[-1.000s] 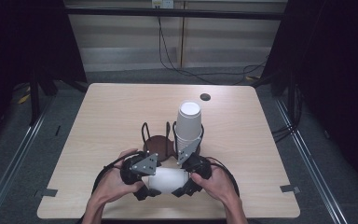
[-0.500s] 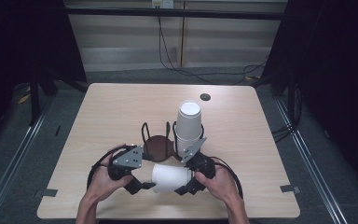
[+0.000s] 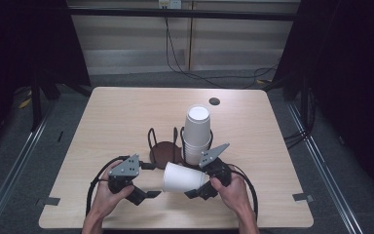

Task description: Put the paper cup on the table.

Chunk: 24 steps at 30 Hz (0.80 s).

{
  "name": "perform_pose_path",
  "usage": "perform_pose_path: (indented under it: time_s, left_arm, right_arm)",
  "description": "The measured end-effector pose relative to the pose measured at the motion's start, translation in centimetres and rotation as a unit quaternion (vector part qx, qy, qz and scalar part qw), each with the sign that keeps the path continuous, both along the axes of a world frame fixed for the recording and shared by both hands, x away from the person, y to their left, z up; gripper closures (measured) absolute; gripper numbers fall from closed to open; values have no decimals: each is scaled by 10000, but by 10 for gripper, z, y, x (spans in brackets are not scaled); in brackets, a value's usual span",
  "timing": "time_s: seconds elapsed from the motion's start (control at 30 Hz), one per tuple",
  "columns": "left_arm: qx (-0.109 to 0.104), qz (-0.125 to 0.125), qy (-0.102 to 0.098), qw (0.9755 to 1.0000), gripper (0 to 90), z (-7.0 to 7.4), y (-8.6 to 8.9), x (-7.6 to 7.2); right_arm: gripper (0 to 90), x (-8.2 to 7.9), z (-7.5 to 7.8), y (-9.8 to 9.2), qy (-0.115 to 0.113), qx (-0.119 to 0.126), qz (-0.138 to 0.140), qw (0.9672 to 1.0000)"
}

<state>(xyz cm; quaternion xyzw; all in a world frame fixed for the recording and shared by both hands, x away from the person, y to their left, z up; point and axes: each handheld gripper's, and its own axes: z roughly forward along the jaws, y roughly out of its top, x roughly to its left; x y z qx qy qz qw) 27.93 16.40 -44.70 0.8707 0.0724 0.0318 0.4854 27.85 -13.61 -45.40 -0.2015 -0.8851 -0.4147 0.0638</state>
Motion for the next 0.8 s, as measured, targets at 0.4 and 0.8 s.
perform_pose_path:
  time_s: [0.4, 0.8]
  left_arm:
    - [-336, 266, 277, 9987, 158, -16, 5, -5]
    - [-629, 239, 363, 9971, 157, -25, 3, -9]
  right_arm:
    - [247, -3, -3, -10, -151, 741, -234, 9969]
    - [245, -5, -7, -8, -282, 1378, -206, 9898]
